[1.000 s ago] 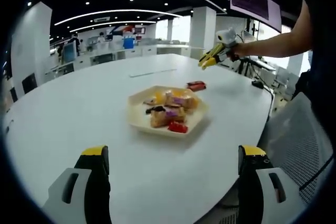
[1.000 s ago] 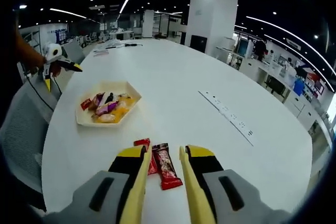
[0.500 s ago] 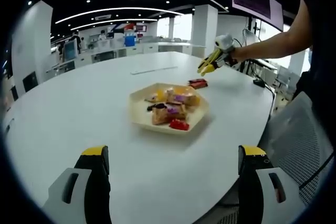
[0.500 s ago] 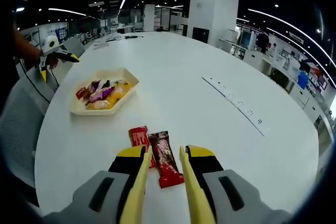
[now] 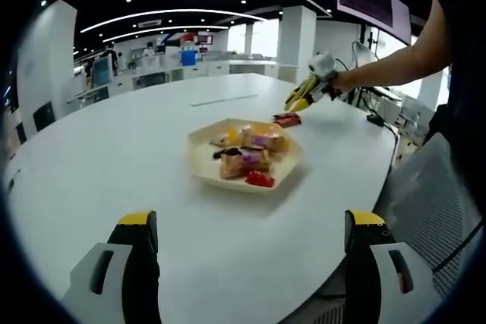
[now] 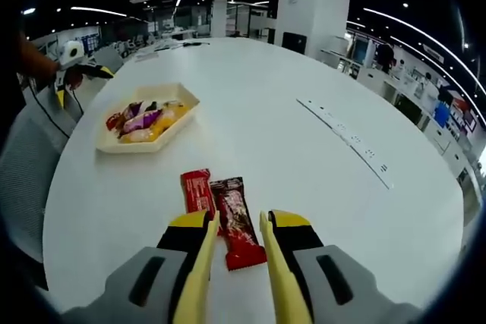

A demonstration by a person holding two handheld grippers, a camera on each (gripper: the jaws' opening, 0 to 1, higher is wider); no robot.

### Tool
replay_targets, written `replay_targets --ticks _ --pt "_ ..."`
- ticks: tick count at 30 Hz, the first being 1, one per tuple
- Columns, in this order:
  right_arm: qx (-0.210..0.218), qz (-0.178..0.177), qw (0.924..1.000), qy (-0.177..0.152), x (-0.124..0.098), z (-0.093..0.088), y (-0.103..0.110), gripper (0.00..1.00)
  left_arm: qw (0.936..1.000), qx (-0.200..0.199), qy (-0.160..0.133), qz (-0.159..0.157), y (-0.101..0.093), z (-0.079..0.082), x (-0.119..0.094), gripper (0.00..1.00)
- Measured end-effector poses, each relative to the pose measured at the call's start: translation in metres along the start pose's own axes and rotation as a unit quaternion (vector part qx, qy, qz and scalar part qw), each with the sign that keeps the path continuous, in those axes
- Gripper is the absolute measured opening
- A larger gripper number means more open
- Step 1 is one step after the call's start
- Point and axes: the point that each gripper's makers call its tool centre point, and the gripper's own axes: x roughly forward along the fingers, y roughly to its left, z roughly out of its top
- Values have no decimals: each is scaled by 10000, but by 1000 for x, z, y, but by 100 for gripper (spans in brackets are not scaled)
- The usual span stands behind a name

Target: Place the target food into the container with the food tongs after gripping and lifting it, then release it inside without dropping or visibly crushing the food.

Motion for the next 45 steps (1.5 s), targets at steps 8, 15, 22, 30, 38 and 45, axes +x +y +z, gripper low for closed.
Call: replay_targets --ticks 8,15,22,30,38,45 --pt "-51 -104 9999 89 5 -1 -7 30 10000 -1 10 -15 -1 0 0 99" --pt "-51 -141 9997 179 7 -1 -13 30 10000 -23 -3 -1 0 0 0 99" --pt "465 -317 9974 460 9 -13 -16 25 10000 -32 -21 8 1 1 0 99" --pt "485 -224 9965 647 12 -8 -9 22 10000 -38 -38 15 1 1 -1 99" --pt "480 -279 9960 696 11 -5 -7 21 10000 -30 -50 6 1 2 -1 99" --pt "521 -344 9961 627 2 10 -14 22 10000 -32 -61 -4 1 2 -1 99"
